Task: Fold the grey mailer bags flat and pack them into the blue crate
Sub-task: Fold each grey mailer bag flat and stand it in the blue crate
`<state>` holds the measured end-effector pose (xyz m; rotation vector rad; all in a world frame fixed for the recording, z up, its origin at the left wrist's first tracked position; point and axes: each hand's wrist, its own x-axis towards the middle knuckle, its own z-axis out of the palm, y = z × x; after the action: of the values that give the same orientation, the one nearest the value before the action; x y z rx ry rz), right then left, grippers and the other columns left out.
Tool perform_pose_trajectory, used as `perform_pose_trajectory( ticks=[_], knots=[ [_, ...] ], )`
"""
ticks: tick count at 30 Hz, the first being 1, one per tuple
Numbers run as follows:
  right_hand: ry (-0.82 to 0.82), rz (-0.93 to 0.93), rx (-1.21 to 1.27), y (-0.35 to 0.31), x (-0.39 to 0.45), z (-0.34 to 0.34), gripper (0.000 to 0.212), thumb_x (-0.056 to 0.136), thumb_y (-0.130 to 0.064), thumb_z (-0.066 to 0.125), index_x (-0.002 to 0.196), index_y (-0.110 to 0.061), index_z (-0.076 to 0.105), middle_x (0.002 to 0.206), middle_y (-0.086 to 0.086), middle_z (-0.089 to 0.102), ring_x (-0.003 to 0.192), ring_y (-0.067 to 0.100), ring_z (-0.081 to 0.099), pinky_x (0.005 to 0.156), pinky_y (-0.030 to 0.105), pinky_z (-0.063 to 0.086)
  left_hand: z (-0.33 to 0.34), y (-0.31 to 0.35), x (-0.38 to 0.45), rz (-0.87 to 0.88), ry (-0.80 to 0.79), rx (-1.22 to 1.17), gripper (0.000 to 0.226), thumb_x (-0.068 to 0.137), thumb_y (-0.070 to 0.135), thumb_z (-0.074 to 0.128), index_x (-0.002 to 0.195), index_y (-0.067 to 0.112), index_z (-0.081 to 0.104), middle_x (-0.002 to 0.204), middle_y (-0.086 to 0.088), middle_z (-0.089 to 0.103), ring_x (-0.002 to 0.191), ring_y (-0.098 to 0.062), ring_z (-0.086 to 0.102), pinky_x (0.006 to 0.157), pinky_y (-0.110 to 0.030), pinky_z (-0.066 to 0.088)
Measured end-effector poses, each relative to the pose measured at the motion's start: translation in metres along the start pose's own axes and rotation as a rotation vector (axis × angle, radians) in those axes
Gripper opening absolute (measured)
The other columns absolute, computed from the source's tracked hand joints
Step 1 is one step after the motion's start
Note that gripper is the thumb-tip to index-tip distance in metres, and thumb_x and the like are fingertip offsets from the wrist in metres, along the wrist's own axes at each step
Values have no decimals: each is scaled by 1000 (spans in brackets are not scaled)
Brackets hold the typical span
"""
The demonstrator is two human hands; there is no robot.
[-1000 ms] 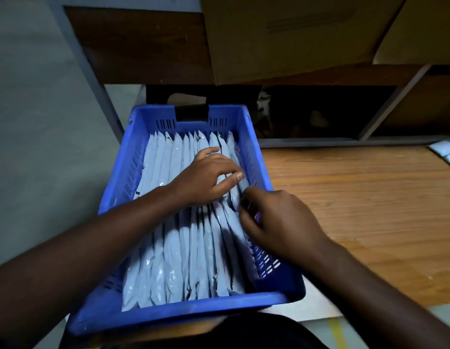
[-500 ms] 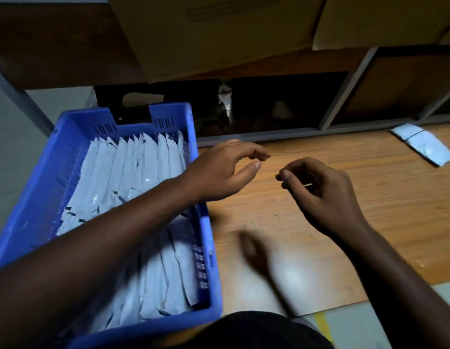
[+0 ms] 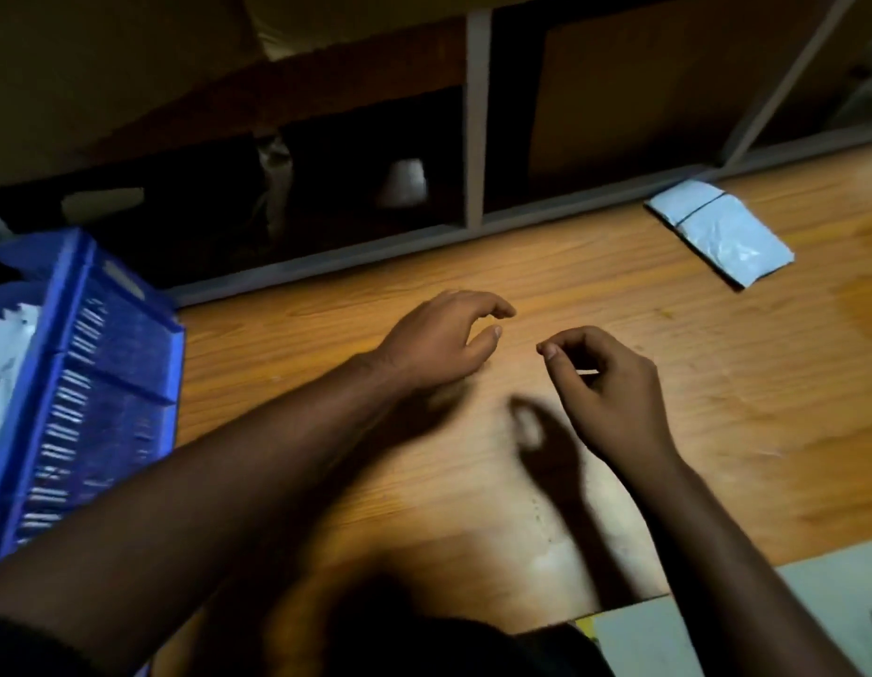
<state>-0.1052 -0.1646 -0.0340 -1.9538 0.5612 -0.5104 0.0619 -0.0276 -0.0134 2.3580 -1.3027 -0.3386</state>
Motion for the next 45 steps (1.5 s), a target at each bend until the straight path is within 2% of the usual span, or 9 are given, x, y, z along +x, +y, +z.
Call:
perform_pose_trajectory(
  ticks=[6, 11, 15, 18, 20, 25, 33, 37, 45],
  knots=[
    [4, 52, 13, 58, 40, -48, 7, 98, -21, 67, 97, -25, 73, 92, -15, 75, 88, 1, 71, 67, 13, 48, 66, 46, 68, -97, -24, -59, 34, 101, 29, 55, 134, 26, 61, 135, 8, 63, 126, -12, 51, 101, -31, 43],
    [120, 28, -185, 96, 102, -76, 15, 93, -27, 65, 107, -28, 72, 106, -11, 74, 105, 10, 68, 84, 31, 51, 93, 71, 115, -168, 4, -106, 35, 99, 29, 55, 133, 29, 61, 133, 10, 63, 124, -11, 54, 102, -37, 49],
    [295, 66, -519, 133, 167, -102, 42, 91, -26, 66, 133, -26, 61, 151, -1, 52, 145, 25, 39, 117, 48, 34, 97, 88, 144, -183, 20, -127, 35, 101, 30, 54, 136, 29, 60, 135, 9, 62, 126, -12, 53, 101, -33, 47],
    [260, 194, -781, 165, 202, -111, 66, 91, -40, 66, 152, -27, 42, 168, 4, 25, 157, 34, 12, 122, 61, 12, 95, 96, 159, -179, 15, -130, 36, 102, 30, 53, 137, 29, 58, 136, 10, 60, 127, -11, 52, 100, -32, 45],
    [240, 257, -809, 181, 214, -118, 75, 91, -44, 65, 156, -25, 34, 167, 8, 25, 155, 37, 16, 120, 63, 13, 94, 98, 163, -163, 13, -119, 36, 102, 31, 53, 138, 28, 58, 136, 10, 60, 127, -10, 51, 101, -33, 46],
    [277, 57, -788, 197, 201, -118, 38, 92, -28, 62, 129, -24, 59, 142, 2, 58, 133, 32, 47, 109, 53, 35, 87, 80, 142, -148, 23, -82, 36, 104, 32, 51, 139, 29, 57, 140, 13, 58, 130, -8, 47, 103, -31, 42],
    [-184, -485, -474, 145, 89, -16, 41, 92, -24, 70, 133, -25, 66, 145, -1, 61, 139, 29, 48, 116, 49, 33, 94, -1, 17, -235, 335, -42, 42, 102, 25, 57, 143, 19, 54, 154, 1, 47, 142, -16, 40, 119, -32, 31],
    [-495, -716, -394, 123, 59, 26, 38, 98, -28, 63, 136, -26, 63, 153, -4, 53, 146, 25, 42, 120, 46, 28, 113, -10, -37, -441, 300, 53, 56, 106, 46, 33, 155, 21, 42, 165, 3, 33, 154, -15, 24, 127, -38, 12],
    [-594, -617, -596, 102, 64, 44, 57, 104, -55, 37, 152, -27, 47, 163, -2, 40, 152, 19, 31, 121, 48, 23, 124, -22, -39, -497, 252, 84, 67, 105, 52, 17, 159, 16, 35, 167, -1, 27, 157, -17, 15, 128, -37, 10]
  ],
)
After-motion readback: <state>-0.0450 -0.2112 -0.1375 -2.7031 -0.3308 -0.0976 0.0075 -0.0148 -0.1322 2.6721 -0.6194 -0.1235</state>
